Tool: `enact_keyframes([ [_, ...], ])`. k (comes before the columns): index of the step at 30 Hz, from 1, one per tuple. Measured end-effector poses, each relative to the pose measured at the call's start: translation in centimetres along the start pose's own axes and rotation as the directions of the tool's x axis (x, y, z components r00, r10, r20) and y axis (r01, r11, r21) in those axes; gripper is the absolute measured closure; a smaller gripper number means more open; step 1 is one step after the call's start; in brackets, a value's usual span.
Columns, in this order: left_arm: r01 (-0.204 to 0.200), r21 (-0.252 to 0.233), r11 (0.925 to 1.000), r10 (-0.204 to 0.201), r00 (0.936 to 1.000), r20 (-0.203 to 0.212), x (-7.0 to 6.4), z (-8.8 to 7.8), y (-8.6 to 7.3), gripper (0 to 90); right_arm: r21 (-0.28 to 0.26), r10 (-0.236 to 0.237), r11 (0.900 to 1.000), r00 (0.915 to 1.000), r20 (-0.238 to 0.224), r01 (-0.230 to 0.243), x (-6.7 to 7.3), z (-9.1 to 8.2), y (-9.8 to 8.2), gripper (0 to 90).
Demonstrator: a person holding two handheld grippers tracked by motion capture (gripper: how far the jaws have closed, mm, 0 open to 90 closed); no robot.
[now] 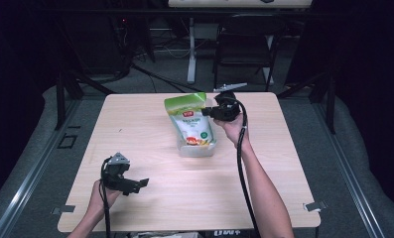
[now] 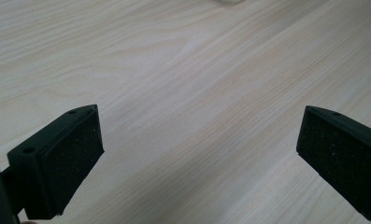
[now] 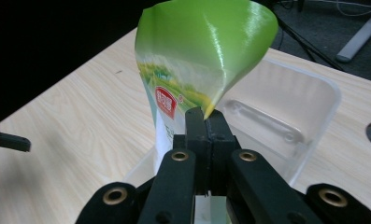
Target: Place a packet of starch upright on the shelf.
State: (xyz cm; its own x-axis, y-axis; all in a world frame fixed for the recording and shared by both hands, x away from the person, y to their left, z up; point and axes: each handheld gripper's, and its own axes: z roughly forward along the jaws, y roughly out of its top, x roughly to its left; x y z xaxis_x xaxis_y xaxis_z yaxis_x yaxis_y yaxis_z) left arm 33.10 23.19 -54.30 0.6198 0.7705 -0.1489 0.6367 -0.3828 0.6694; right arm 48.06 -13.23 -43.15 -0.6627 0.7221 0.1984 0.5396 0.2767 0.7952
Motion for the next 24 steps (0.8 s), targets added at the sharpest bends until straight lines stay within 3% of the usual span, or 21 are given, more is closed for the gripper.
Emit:
enact_keyframes([
  [24, -0.010, 0.003, 0.9999, 0.010, 0.9999, -0.005, 0.0, 0.0, 0.0, 0.3, -0.003, 0.032, 0.999, 0.9989, 0.034, -0.032, -2.1, 0.0, -1.5, 90.0],
])
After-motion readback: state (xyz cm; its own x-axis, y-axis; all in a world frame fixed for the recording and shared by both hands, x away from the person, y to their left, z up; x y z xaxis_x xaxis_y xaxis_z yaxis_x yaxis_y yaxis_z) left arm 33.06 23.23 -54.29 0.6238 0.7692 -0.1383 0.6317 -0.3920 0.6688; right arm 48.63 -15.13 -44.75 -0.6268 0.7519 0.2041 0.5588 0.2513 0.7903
